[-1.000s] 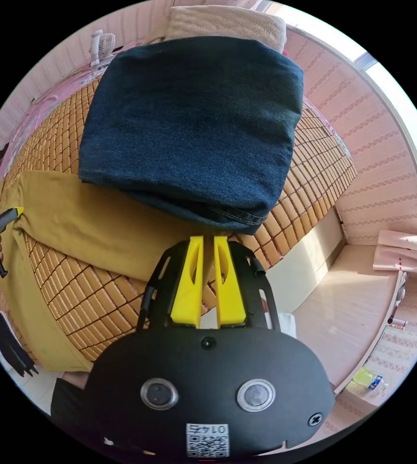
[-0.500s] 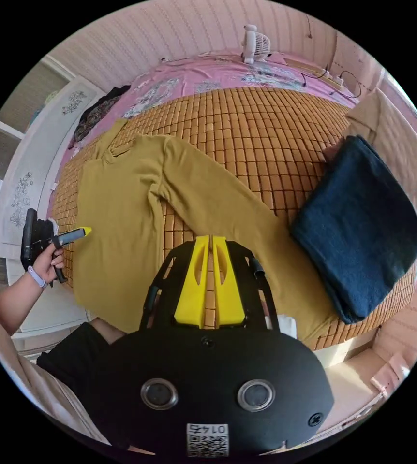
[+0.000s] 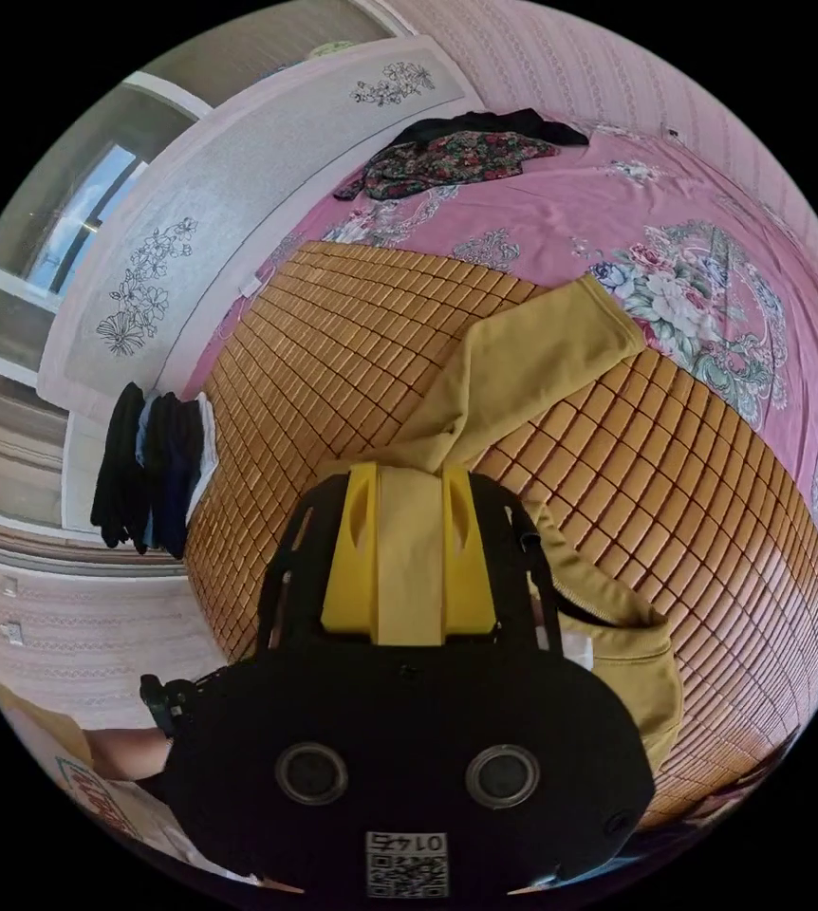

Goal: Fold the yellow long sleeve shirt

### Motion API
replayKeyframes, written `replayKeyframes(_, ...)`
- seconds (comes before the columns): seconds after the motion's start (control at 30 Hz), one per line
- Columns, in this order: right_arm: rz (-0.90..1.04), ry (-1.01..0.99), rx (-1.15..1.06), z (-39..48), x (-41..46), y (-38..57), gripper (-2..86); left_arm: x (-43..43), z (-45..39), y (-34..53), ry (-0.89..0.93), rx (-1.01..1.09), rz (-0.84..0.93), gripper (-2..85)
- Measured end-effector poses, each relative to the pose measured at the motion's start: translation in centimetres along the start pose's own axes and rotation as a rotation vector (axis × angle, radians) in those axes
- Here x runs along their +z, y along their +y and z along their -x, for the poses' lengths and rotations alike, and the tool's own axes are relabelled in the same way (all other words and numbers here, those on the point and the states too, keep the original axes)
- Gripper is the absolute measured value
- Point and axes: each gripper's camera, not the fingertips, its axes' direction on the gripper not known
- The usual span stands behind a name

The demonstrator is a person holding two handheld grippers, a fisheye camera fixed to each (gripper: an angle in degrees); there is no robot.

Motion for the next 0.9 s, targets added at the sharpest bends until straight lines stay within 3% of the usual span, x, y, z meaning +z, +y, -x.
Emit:
replayKeyframes(0.07, -0.033, 0.069, 0.143, -0.8, 1.9, -1.9, 11.9, -0.9, 0.9, 0.2, 0.037, 0.009, -0.002, -1.0)
replayKeyframes(0.2, 0.028, -0.006, 0.308, -3.5, 7.7, -3.8, 11.5, -2.1, 2.1, 0.4, 0.087, 0.014, -0.003, -1.0)
replayKeyframes(0.37, 0.064, 0.117, -0.050, 0.3, 10.8, -3.9, 5.1, -4.1, 2.7, 0.9, 0.084, 0.058, -0.016, -1.0)
replayKeyframes(0.63, -0.001, -0.751, -0.846, 9.0, 4.0, 0.5, 3.1, -7.0, 4.5, 1.7, 0.170, -0.033, 0.017, -1.0)
replayKeyframes(0.77, 0.070, -0.771, -0.925, 10.0, 4.2, 1.6, 5.9, -9.3, 5.4, 3.6, 0.234, -0.062, 0.018, -1.0)
replayKeyframes(0.9, 0.163, -0.523, -0.761, 7.8, 8.8, 2.6, 8.8, -11.8, 7.4, 5.7, 0.239, -0.130, -0.002, -1.0)
